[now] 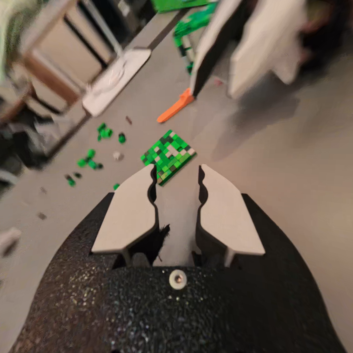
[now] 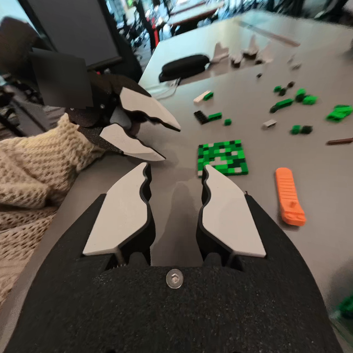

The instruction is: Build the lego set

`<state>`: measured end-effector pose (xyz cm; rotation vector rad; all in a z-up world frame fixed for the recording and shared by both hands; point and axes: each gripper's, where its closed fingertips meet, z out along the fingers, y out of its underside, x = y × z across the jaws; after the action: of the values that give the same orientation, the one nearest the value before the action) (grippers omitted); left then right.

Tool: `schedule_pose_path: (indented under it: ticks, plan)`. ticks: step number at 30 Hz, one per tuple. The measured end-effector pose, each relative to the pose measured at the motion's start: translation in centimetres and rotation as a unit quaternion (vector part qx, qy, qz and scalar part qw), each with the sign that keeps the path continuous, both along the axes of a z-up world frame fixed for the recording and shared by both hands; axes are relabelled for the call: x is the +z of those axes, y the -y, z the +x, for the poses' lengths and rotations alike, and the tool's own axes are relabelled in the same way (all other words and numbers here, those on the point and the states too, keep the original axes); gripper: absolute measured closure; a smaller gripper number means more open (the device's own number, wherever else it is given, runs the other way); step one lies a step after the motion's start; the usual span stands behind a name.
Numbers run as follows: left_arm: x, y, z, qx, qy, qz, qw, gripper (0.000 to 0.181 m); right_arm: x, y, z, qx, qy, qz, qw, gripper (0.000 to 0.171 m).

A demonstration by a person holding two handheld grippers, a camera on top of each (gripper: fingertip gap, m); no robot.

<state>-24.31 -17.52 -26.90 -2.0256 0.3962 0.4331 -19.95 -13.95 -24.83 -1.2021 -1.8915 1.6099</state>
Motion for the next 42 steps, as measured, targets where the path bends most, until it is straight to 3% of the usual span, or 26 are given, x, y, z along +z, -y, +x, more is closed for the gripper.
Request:
schedule_pose_path:
  ticks: [3,4,6,11,15,20,24,27,29,33,36,38,42]
  plan:
    - [-0.9,-1.8,-0.9,0.094,0.206,-0.014,0.974,0.099,2.2,-1.8,-0.2,-0.080,-0.099,0.006,0.992,0.125]
    - [-1.2,-2.3,-0.9,0.112,0.249,-0.017,0.962,0.092,2.9,-2.2,0.1,-0.098,-0.133,0.008,0.986,0.127]
    - [-1.8,-3.2,-1.4,0.148,0.256,-0.025,0.955,0.084,3.9,-2.5,0.8,-0.113,-0.186,0.016,0.976,0.132]
    - [-4.2,-3.9,-2.2,0.206,0.223,-0.102,0.947,0.088,4.1,-2.2,1.3,-0.122,-0.234,0.082,0.961,0.139]
    - [-4.3,-4.1,-2.6,0.221,0.243,-0.118,0.937,0.112,3.8,-1.4,1.4,-0.112,-0.248,0.119,0.955,0.140]
    - [-4.3,-4.0,-2.6,0.210,0.240,-0.138,0.938,0.113,3.1,-1.5,0.9,-0.118,-0.222,0.147,0.957,0.137]
    - [-3.6,-3.9,-2.2,0.160,0.163,-0.105,0.968,0.113,1.1,-2.0,0.4,-0.102,-0.136,0.162,0.972,0.131]
    - [-2.7,-3.7,-0.9,0.099,0.091,-0.067,0.989,0.113,-0.5,-2.0,0.2,-0.072,-0.028,0.099,0.992,0.132]
    - [-1.6,-3.4,-0.1,0.063,0.037,-0.032,0.997,0.113,-1.4,-2.0,0.0,-0.053,0.034,0.050,0.997,0.124]
    - [0.6,-2.9,2.4,-0.029,-0.066,0.029,0.997,0.113,-1.3,-1.9,-0.2,-0.031,0.065,-0.012,0.997,0.121]
    - [1.1,-2.6,4.5,-0.089,-0.136,0.049,0.985,0.113,-1.7,-0.7,0.4,0.015,0.096,-0.033,0.995,0.130]
    - [1.0,-2.5,5.2,-0.110,-0.170,0.052,0.978,0.113,-1.6,0.3,1.0,0.051,0.098,-0.031,0.993,0.146]
    - [0.8,-2.6,5.2,-0.107,-0.168,0.059,0.978,0.113,-1.0,1.1,1.5,0.071,0.073,-0.035,0.994,0.165]
